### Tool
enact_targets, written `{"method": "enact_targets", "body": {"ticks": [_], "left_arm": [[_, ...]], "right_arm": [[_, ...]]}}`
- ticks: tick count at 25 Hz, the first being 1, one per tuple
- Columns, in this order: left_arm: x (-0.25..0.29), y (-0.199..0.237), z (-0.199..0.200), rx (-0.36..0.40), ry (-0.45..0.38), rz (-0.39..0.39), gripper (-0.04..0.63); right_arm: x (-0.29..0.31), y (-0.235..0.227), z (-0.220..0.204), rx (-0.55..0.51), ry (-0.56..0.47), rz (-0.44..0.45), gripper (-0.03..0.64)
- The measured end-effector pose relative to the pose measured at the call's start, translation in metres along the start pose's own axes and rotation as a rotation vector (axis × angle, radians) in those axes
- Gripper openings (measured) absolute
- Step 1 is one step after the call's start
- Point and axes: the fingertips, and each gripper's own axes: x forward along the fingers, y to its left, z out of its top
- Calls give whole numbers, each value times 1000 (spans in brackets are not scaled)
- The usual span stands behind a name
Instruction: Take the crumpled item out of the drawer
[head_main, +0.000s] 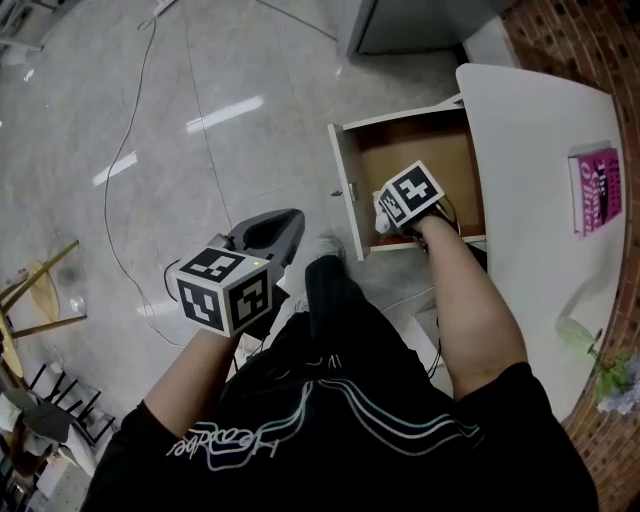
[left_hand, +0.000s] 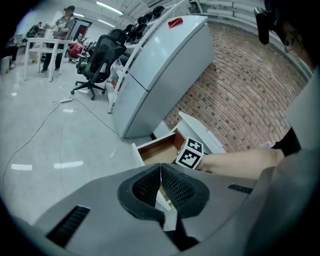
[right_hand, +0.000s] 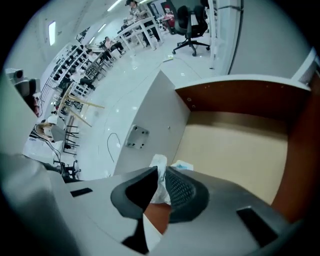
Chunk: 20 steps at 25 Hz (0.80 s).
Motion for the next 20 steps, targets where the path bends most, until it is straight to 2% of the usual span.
{"method": "enact_targets", "body": {"ticks": [8,14,20], "left_arm": [[-38,-28,-2,55,-27,-40,23],[-78,-55,-1,116,-49,-68,23],[-125,-102,-7,183,-54,-143,23]], "right_arm": [[-82,46,15,-61,-250,-64,72],[-156,104,0,-91,-443,-87,72],[-242,166,-12,-110,-665,-82,72]]}}
